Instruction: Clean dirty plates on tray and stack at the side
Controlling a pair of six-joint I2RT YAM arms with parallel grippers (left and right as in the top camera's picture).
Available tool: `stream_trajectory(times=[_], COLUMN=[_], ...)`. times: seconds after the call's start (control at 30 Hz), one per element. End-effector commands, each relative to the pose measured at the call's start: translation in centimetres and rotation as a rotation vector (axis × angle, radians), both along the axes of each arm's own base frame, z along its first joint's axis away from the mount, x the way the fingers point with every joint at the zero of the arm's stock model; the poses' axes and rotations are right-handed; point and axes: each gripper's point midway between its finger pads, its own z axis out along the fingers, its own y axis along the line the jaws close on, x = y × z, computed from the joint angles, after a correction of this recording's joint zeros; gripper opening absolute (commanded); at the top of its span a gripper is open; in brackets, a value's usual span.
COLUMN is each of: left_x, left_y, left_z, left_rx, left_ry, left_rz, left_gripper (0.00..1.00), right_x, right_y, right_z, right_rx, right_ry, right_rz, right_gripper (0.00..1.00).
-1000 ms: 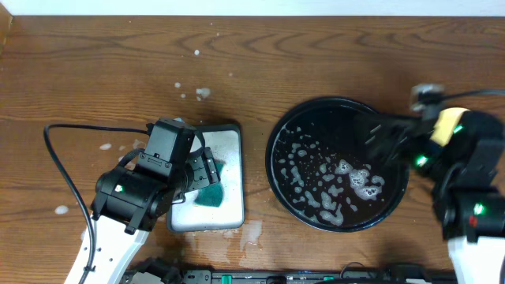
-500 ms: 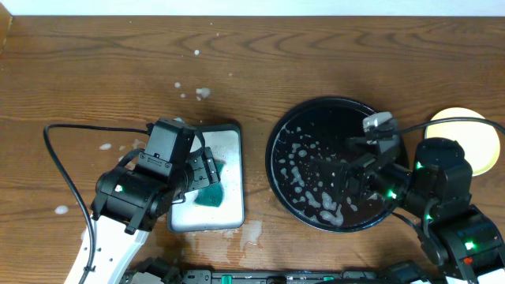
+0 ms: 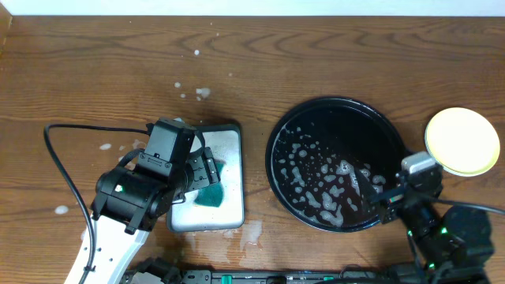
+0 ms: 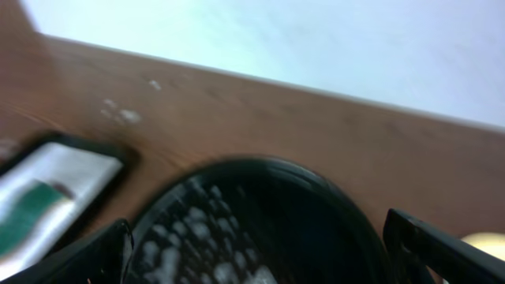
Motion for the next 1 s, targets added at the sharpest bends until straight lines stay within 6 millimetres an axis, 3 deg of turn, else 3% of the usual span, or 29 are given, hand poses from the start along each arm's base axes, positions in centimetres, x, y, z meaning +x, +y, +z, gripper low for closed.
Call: stream_trajectory(times=[0.0, 0.37, 0.57, 0.97], left_x=[0.0, 0.0, 0.0, 0.0], left_y=[0.1, 0.1, 0.1, 0.1], left_z=[0.0, 0.0, 0.0, 0.0], left_rx=[-0.002, -0.001, -0.002, -0.002], left_ry=[0.004, 0.004, 0.004, 0.004], left_rz=[0.008, 0.008, 0.008, 0.008], left_gripper=[0.81, 0.82, 0.82, 0.82], right_x=[-0.2, 1.5, 2.5, 2.5], right_y=[-1.7, -2.2, -2.0, -1.9], right_z=[-3.1, -8.7, -8.0, -8.4], right_rx=[-0.036, -0.021, -0.008, -0.009], right_ry=[-0.017, -0.152, -0.278, -0.262], right_rz=[-0.065, -0.095, -0.089, -0.084], right_gripper=[0.99, 0.99, 0.99, 0.99])
